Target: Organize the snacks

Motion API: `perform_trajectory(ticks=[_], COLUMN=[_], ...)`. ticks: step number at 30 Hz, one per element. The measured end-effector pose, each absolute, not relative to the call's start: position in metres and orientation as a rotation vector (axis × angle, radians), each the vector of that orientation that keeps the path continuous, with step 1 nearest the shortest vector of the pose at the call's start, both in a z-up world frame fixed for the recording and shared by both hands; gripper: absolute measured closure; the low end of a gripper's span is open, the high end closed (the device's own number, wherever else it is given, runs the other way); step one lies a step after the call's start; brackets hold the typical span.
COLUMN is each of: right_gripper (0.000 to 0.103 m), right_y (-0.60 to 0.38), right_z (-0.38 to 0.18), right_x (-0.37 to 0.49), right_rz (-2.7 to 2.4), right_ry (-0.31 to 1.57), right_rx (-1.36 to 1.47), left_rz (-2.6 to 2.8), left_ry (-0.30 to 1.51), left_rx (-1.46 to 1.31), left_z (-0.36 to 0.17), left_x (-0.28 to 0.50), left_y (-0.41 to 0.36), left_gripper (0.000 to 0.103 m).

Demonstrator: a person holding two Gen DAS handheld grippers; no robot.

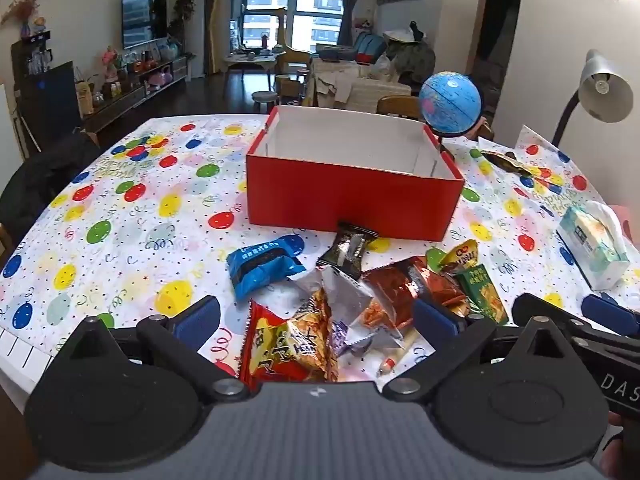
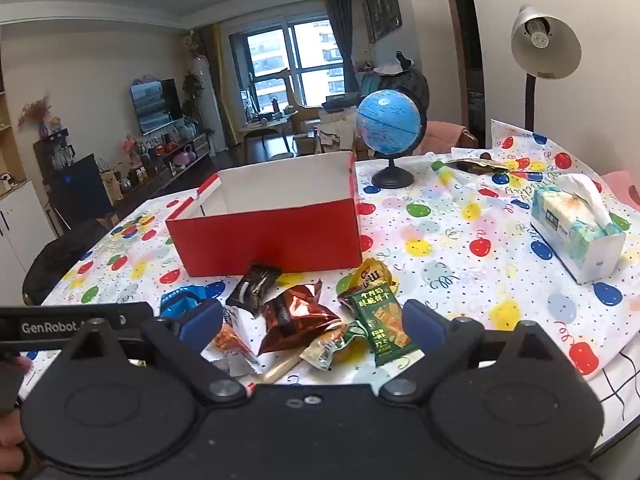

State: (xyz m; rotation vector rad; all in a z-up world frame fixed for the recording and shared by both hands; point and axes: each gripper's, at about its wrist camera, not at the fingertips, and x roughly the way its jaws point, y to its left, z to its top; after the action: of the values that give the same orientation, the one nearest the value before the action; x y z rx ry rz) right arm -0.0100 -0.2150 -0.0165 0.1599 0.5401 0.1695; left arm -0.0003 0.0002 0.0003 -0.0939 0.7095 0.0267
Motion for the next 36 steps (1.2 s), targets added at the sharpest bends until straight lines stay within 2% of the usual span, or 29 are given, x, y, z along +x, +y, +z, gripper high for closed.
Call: perform_trajectory(ticks=[9,36], right_gripper=[0.007,0.007], right_y=[-0.216,-0.219], right_z=[-0.014,0.005], right_x=[-0.011,-0.015], right_rz=[0.176,0.238], right_ry=[0.557,0.57], right_rx=[0.17,0.217], left_rz=[0.086,0.04], left_ry=[0.656,0.644], left_rx=[-0.08,-0.078], left_z=[0.008,0.033], left_x=[-0.012,-0.016], left_y=[-0.001,0.002], left_gripper=[0.0,0.0])
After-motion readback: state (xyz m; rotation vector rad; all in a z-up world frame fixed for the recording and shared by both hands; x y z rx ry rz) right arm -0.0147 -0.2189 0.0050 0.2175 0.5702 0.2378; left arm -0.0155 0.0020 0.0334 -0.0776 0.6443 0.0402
